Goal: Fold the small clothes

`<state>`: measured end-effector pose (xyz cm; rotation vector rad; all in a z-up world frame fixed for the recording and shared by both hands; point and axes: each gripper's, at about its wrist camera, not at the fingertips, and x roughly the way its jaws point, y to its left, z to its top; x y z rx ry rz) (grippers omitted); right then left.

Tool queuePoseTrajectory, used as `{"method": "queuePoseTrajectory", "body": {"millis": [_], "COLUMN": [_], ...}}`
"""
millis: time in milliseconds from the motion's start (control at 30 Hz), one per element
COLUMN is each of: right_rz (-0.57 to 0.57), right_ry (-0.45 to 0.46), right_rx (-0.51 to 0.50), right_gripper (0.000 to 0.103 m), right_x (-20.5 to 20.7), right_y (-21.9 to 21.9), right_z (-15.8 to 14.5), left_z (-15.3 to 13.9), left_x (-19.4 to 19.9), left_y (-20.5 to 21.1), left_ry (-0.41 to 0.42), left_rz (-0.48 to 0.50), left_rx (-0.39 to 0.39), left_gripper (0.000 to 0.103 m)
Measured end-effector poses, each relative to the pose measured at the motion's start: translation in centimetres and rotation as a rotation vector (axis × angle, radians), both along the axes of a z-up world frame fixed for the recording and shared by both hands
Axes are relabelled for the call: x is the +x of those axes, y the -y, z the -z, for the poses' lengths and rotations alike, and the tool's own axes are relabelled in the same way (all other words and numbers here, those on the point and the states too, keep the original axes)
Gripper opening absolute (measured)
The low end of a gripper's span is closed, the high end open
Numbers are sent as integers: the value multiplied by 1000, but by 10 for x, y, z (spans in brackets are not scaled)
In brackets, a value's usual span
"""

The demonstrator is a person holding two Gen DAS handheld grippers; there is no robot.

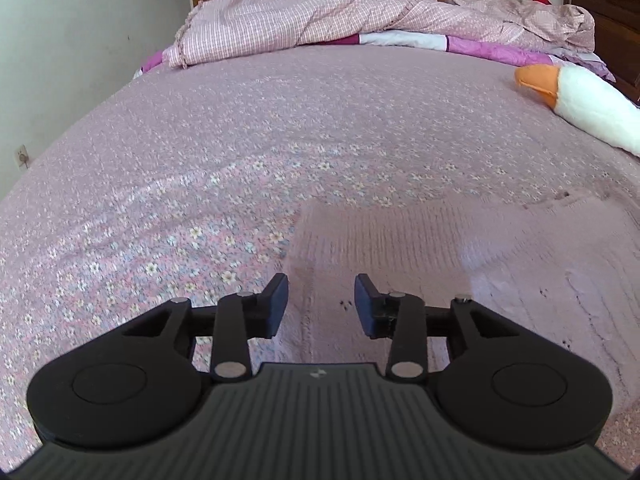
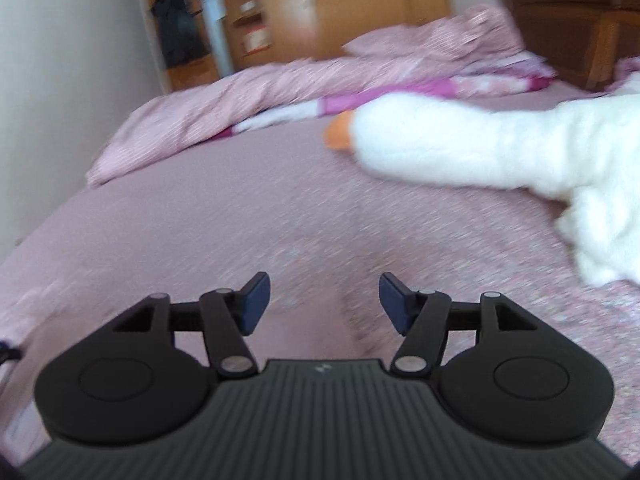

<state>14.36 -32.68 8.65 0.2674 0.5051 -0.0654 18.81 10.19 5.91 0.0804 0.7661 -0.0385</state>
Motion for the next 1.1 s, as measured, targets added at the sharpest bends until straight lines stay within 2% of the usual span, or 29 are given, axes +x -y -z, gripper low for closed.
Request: {"method": "queuePoseTrajectory", "body": {"millis": [67, 133, 267, 333, 433, 667, 867, 1000, 1100], "right_rz": [-88, -127, -112, -82, -72, -22, -1, 24, 48], "right_ry": [-38, -94, -206, -243, -226, -250, -215, -192, -182], "right_rx": [15, 6, -59, -81, -129, -59, -28, -18, -14], "right_gripper": [62, 62, 62, 62, 62, 62, 63, 73, 73], "right_x": [4, 11, 26, 31, 30, 26, -5, -28, -44], "right_y": [-7, -15, -28, -29, -37, -35, -35, -28, -21], "right_z": [5, 14, 35, 46, 54, 42, 28, 22, 19], "left_z": [3, 7, 14, 15, 15, 8, -2, -9, -13], "left_x": [0, -1, -2, -2, -3, -19, -38, -50, -56], "left_y": [-2, -2, -2, -2, -5, -7, 0, 8, 14], "left_ry": [-15, -32, -46, -45, -47, -59, -77, -77, -95], "left_rz": [-2, -9, -8, -13, -36, -91, -108, -99, -96], "left_rx": [-17, -24, -8, -2, -17, -48, -49, -32, -42], "left_gripper": [45, 46, 47, 51, 52, 53, 53, 53, 53]}}
